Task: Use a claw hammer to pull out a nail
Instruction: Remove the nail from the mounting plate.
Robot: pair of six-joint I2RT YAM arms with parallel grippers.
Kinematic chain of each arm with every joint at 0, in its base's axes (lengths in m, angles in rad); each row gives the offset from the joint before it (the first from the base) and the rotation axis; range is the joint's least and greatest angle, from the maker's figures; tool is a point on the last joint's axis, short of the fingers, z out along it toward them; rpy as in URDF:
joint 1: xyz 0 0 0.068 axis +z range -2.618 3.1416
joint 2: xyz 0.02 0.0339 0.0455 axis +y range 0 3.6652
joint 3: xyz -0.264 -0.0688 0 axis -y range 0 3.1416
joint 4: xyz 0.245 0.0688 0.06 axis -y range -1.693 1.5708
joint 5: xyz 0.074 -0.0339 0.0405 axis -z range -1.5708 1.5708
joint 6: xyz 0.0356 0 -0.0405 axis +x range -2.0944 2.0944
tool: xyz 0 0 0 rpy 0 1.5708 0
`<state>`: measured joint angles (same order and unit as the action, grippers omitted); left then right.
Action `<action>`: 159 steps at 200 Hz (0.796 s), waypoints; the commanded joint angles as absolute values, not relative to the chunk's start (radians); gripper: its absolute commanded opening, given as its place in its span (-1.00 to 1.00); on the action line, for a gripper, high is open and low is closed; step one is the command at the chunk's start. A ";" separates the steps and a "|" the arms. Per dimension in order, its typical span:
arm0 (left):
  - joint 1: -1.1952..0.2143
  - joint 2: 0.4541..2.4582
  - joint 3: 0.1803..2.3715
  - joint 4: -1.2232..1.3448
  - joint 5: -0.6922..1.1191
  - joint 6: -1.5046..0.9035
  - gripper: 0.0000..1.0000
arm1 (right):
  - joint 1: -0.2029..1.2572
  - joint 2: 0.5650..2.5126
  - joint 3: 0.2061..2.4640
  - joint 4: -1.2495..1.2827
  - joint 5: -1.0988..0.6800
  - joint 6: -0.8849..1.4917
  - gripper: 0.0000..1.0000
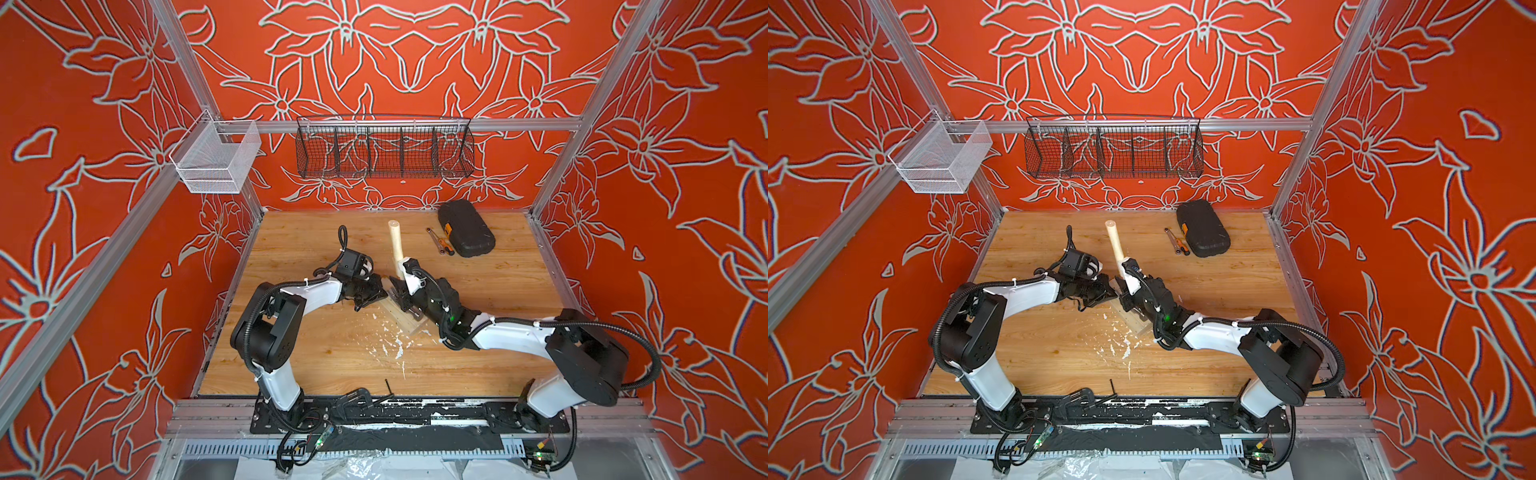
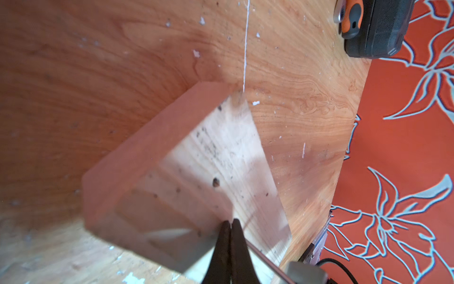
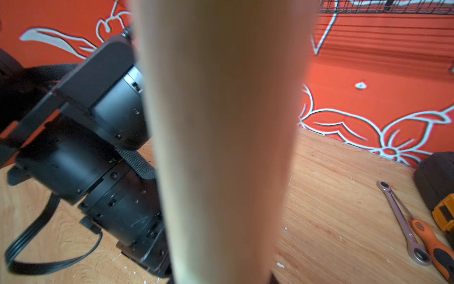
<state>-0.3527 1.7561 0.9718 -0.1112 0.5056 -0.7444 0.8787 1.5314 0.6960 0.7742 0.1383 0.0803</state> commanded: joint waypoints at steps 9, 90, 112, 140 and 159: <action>-0.332 1.851 0.891 -0.288 0.298 -0.739 -1.00 | 0.894 1.446 0.730 1.070 0.093 0.157 -1.00; -0.333 1.830 0.909 -0.302 0.290 -0.746 -1.00 | 0.843 1.679 1.052 0.902 0.062 0.123 -1.00; -0.333 1.805 0.916 -0.315 0.270 -0.748 -1.00 | 0.817 1.717 1.140 0.853 0.029 0.129 -1.00; -0.320 1.786 0.936 -0.339 0.240 -0.749 -1.00 | 0.790 1.780 1.276 0.769 -0.016 0.140 -1.00; -0.294 1.789 0.957 -0.352 0.224 -0.741 -1.00 | 0.778 1.829 1.350 0.733 -0.027 0.146 -1.00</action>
<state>-0.3161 1.7378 0.9932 -0.1040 0.3294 -0.7490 0.8066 1.8420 1.1744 0.5152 0.0139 0.0898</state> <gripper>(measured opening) 0.047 0.236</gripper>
